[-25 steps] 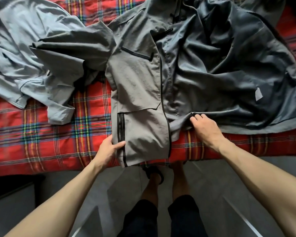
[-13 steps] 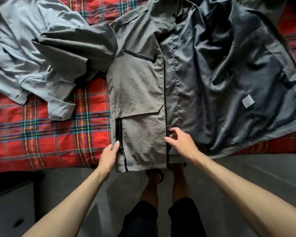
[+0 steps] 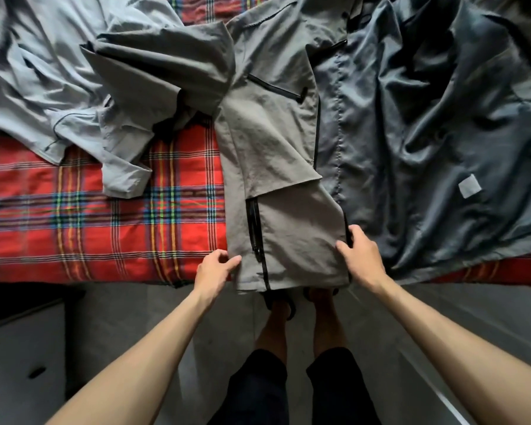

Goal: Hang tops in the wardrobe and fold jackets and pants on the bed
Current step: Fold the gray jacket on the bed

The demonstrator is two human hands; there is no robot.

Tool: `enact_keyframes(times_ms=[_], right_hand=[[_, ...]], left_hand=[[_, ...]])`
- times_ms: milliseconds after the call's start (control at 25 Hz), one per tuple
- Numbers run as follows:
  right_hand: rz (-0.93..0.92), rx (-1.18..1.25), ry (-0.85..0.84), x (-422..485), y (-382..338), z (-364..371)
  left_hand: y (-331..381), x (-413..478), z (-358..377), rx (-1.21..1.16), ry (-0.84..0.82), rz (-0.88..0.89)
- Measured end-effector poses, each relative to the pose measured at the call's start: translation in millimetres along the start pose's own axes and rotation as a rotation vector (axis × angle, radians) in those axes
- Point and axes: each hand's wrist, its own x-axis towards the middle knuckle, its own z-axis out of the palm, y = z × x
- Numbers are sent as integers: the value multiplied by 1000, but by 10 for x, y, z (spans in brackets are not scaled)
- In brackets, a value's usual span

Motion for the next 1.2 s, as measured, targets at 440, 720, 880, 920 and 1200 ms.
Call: enact_keyframes(times_ms=[440,720,880,920,1200], right_hand=[[-336,-529,103,-199,450,56],[-717,-987,147,-268,972,-61],[-829,-909,150,-176,860,-82],[-855,-812,95,-215,841,-73],[-492,-428,-246,-217,328,20]], left_hand=[[-78,-156,93,-258,-196,-206],[-170,-135,81,-292,-281,-182],[-69,-284,-122,-399,-373,-157],[-116,-313,-198,-392,-368,-126],[-235,-270,-277,-64,-139,-56]])
